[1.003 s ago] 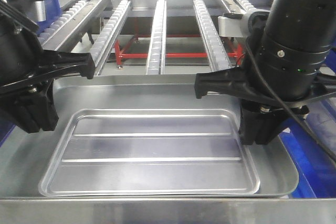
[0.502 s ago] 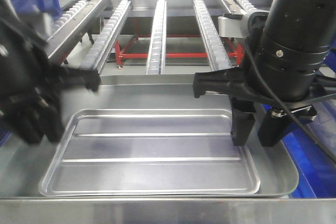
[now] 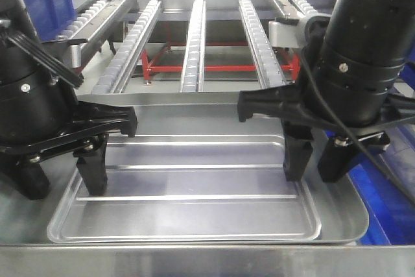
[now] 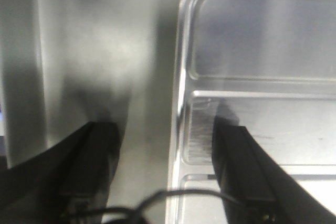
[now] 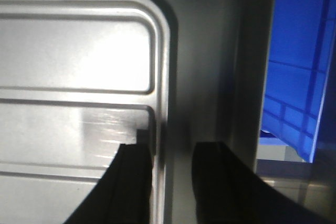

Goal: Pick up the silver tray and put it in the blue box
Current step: 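Lower both grippers to the near and far short edges of the silver tray, then close both grippers on the tray rims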

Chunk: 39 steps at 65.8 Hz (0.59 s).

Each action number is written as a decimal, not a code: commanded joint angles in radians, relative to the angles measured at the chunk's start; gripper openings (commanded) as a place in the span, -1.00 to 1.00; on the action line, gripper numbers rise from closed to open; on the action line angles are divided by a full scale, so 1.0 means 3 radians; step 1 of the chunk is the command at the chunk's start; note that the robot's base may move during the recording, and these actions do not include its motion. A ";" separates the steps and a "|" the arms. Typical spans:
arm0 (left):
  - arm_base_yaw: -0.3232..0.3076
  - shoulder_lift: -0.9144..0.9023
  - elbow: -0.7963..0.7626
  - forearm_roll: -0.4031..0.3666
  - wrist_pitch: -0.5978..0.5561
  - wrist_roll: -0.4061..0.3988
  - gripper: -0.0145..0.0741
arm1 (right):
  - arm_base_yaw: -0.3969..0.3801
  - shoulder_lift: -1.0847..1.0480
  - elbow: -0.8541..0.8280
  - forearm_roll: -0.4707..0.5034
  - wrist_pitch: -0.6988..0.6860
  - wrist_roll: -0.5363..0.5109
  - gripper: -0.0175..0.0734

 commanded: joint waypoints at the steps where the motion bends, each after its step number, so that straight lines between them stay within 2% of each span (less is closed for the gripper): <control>1: -0.0021 -0.0111 -0.0093 -0.0009 -0.0092 -0.0016 0.04 | 0.0004 -0.0060 -0.0101 -0.0052 -0.0064 -0.0032 0.12; 39: -0.0021 -0.0111 -0.0093 -0.0009 -0.0092 -0.0016 0.04 | 0.0004 -0.0021 -0.0101 -0.0052 -0.0113 -0.0032 0.12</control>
